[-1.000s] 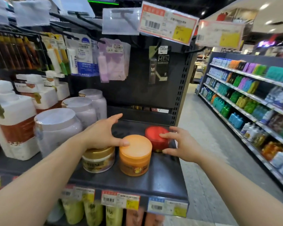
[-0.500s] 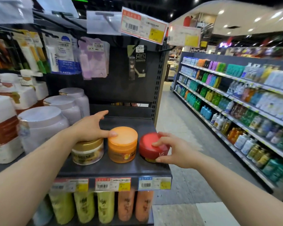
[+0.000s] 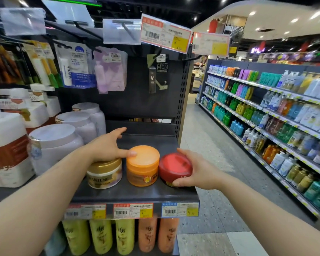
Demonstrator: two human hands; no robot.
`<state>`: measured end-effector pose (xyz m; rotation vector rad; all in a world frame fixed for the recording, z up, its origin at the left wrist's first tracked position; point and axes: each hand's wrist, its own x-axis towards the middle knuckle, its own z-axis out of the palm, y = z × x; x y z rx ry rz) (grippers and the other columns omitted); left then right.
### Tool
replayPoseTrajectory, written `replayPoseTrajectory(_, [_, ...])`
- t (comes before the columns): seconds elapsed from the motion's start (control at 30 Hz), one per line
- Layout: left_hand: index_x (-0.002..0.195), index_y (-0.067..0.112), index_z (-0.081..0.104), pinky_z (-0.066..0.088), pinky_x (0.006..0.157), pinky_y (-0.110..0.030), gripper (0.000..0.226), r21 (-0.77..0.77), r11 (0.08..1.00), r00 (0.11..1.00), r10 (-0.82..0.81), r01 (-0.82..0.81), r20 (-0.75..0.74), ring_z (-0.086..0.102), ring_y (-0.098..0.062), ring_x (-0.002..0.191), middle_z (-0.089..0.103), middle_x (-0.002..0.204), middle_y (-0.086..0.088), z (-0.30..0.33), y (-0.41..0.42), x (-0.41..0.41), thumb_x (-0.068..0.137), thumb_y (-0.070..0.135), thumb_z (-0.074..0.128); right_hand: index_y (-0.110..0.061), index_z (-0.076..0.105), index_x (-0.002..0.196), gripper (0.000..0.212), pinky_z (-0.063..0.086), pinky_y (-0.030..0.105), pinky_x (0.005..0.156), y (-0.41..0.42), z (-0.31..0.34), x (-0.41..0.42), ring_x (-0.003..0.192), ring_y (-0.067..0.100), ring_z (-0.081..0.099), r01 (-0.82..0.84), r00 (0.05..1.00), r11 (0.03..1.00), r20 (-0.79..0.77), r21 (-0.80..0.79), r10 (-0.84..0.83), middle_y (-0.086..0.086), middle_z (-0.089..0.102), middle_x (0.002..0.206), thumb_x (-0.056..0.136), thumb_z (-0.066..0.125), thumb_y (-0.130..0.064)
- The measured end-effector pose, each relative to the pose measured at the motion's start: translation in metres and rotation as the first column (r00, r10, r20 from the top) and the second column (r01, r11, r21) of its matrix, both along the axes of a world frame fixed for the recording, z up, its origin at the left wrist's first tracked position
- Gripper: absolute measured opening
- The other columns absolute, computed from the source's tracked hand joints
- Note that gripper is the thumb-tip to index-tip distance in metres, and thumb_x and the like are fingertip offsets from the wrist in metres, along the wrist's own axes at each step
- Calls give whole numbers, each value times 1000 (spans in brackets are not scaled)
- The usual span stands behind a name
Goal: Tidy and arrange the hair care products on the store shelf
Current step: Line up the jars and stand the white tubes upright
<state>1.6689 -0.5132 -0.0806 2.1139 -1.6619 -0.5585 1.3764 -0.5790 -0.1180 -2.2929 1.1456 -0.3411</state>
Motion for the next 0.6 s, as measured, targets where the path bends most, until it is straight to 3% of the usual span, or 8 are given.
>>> replayPoseTrajectory(0.13, [151, 34, 9, 37, 107, -42, 110, -11, 1000, 999, 17, -18, -48, 40, -27, 135, 33, 154, 0, 0, -2, 2, 65, 59, 74, -39, 23, 148, 81, 38, 37, 107, -4, 15, 12, 135, 21, 38, 40, 992, 989, 110, 141, -55, 0, 33, 151, 79, 55, -67])
replayPoseTrajectory(0.23, [151, 34, 10, 36, 106, -41, 109, -27, 999, 997, 28, -30, -72, 39, -26, 136, 33, 154, -1, 0, -2, 4, 67, 55, 76, -38, 33, 145, 67, 43, 33, 100, -10, 23, 15, 125, 20, 44, 24, 999, 979, 41, 201, -33, 0, 39, 147, 86, 60, -53])
replayPoseTrajectory(0.37, [152, 34, 10, 35, 107, -40, 106, -35, 999, 994, 32, -35, -101, 37, -27, 137, 33, 154, -1, 1, -1, 4, 71, 50, 77, -39, 38, 141, 67, 48, 38, 99, -13, 22, 14, 119, 20, 47, 9, 1000, 980, -20, 199, -5, -4, 43, 139, 82, 70, -47])
replayPoseTrajectory(0.6, [151, 35, 9, 34, 107, -40, 105, -29, 999, 992, 26, -30, -121, 35, -26, 138, 31, 155, 0, 2, -1, 2, 72, 48, 77, -39, 35, 143, 69, 48, 36, 97, -14, 20, 15, 118, 19, 45, -13, 999, 984, -32, 179, 19, -4, 40, 141, 83, 67, -49])
